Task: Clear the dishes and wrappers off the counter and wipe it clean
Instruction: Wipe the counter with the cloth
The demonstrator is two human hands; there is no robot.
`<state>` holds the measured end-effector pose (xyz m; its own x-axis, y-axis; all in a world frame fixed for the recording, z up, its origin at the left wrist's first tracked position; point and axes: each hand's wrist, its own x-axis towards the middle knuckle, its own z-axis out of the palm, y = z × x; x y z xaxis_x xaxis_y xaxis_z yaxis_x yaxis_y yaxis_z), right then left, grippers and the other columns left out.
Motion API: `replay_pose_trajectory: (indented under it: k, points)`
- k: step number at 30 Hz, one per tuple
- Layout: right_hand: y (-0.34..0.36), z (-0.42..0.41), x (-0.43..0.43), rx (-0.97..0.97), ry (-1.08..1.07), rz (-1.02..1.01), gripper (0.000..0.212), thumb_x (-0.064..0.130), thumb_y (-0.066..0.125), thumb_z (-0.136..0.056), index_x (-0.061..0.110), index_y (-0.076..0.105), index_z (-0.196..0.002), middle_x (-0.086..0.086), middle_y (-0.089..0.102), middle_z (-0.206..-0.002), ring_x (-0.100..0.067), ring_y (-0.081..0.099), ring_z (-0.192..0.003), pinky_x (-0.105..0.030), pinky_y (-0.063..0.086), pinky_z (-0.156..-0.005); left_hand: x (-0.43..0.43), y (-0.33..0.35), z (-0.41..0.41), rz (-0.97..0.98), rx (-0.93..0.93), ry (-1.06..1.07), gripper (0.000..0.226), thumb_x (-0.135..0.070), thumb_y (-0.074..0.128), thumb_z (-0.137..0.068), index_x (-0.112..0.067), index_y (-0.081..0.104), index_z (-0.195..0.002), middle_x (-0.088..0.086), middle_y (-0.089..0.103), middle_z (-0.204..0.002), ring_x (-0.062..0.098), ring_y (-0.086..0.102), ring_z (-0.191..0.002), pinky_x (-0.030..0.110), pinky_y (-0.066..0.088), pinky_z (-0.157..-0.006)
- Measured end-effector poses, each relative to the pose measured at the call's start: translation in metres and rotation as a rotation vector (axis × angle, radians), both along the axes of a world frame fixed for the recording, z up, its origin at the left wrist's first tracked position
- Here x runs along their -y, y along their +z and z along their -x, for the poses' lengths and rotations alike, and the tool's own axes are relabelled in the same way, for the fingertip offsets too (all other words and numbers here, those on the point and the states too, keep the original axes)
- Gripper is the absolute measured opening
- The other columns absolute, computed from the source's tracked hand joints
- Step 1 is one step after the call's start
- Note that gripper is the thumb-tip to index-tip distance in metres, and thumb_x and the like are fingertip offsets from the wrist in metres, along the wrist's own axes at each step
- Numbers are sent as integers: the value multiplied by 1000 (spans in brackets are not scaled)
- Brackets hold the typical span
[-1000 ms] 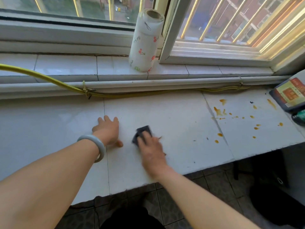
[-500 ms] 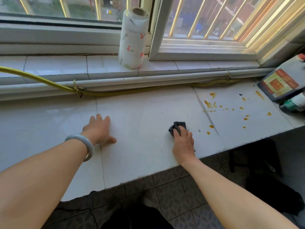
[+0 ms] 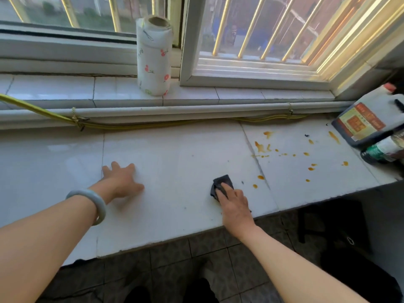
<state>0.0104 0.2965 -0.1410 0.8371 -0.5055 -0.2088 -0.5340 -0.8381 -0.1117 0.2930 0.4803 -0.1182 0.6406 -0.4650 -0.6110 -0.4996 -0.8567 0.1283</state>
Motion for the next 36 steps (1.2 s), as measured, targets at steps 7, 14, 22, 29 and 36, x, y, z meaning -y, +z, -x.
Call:
replay_pose_trajectory:
  k: [7, 14, 22, 29, 36]
  points:
    - [2, 38, 93, -13, 52, -9, 71, -8, 37, -83, 20, 29, -148, 1, 12, -157, -27, 20, -128, -36, 22, -112, 73, -3, 79, -30, -29, 30, 97, -71, 51, -81, -31, 2, -154, 22, -7, -159, 49, -6, -143, 59, 22, -113]
    - [3, 32, 154, -7, 138, -27, 67, -4, 36, -85, 21, 32, -147, 3, 16, -156, -28, 25, -126, -34, 25, -110, 79, 0, 102, 6, 22, 65, 91, -66, 55, -79, -35, 9, -152, 14, 2, -159, 41, 0, -145, 56, 32, -109]
    - [5, -23, 127, 226, 244, -41, 63, -12, 57, -74, 9, 52, -134, -12, 40, -145, -35, 38, -112, -49, 42, -100, 44, 24, 102, 367, -10, 382, 55, -30, 51, -98, -17, 36, -149, 2, 36, -154, 22, 31, -142, 32, 25, -114]
    - [-11, -69, 0, 168, 632, -89, 57, 2, 56, -68, 13, 54, -124, -12, 44, -142, -35, 52, -100, -41, 47, -78, 27, 14, 91, 289, 25, 386, 64, -30, 56, -95, -16, 30, -151, 7, 28, -158, 21, 24, -146, 32, 21, -118]
    - [-3, -81, 81, 56, 247, -9, 67, -2, 39, -85, 20, 29, -148, -5, 14, -157, -31, 28, -122, -37, 27, -104, 39, 6, 83, 215, 2, 313, 69, -37, 55, -94, -21, 24, -153, 8, 19, -160, 25, 14, -148, 37, 19, -119]
